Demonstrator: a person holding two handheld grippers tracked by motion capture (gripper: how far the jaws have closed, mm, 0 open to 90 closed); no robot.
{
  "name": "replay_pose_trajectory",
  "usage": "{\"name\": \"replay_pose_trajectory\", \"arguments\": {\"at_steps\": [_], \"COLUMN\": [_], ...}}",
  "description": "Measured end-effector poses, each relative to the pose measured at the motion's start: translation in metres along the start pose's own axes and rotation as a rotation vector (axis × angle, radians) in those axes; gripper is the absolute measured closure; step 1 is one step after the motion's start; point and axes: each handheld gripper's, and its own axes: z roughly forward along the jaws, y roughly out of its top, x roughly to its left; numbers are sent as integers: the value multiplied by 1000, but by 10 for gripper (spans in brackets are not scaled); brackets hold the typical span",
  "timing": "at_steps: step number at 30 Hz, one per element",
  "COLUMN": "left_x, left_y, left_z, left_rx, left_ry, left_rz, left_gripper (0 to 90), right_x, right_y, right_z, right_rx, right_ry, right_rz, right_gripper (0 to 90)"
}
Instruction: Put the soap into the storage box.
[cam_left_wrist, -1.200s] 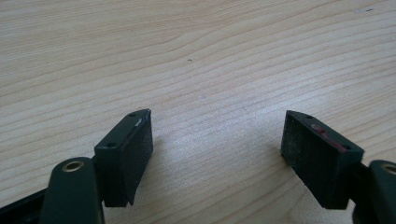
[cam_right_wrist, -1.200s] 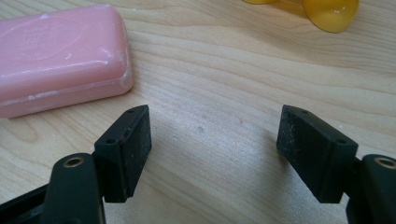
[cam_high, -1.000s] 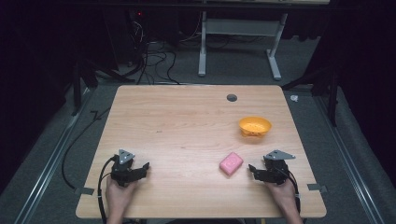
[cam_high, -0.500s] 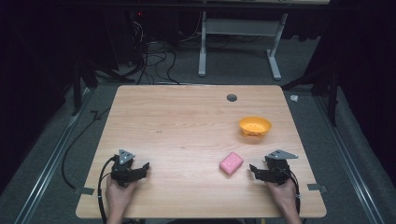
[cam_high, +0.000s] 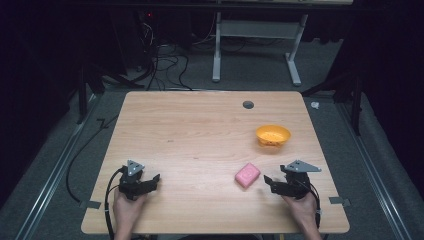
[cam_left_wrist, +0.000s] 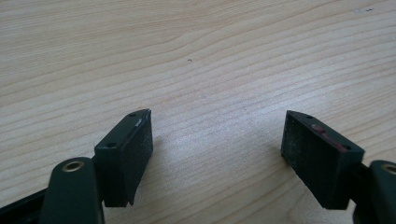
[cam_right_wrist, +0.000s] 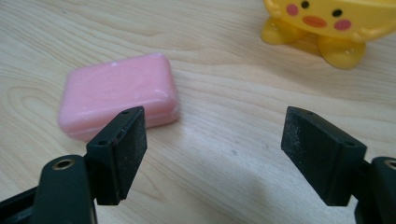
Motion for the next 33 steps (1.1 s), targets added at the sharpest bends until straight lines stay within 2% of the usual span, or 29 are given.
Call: {"name": "replay_pose_trajectory", "arguments": {"at_steps": [3,9,12,19,33], "left_x": [0,0,0,0,0], "left_y": [0,0,0,0,0], "left_z": [0,0,0,0,0], "left_rx": [0,0,0,-1,0], "left_ry": [0,0,0,0,0], "left_rz": [0,0,0,-1,-1], "left_gripper": [253,254,254,255,254], "right_x": [3,17,25,36,49], "right_y": [2,10,13,16,25], "right_z": [-1,-2,1,12,32], "right_rx": [-9,-15,-7,1,29], "right_ry": [4,44,68,91,89], "right_rz": [-12,-44,-54,-76,-124], "right_gripper": [214,175,155,137,123]}}
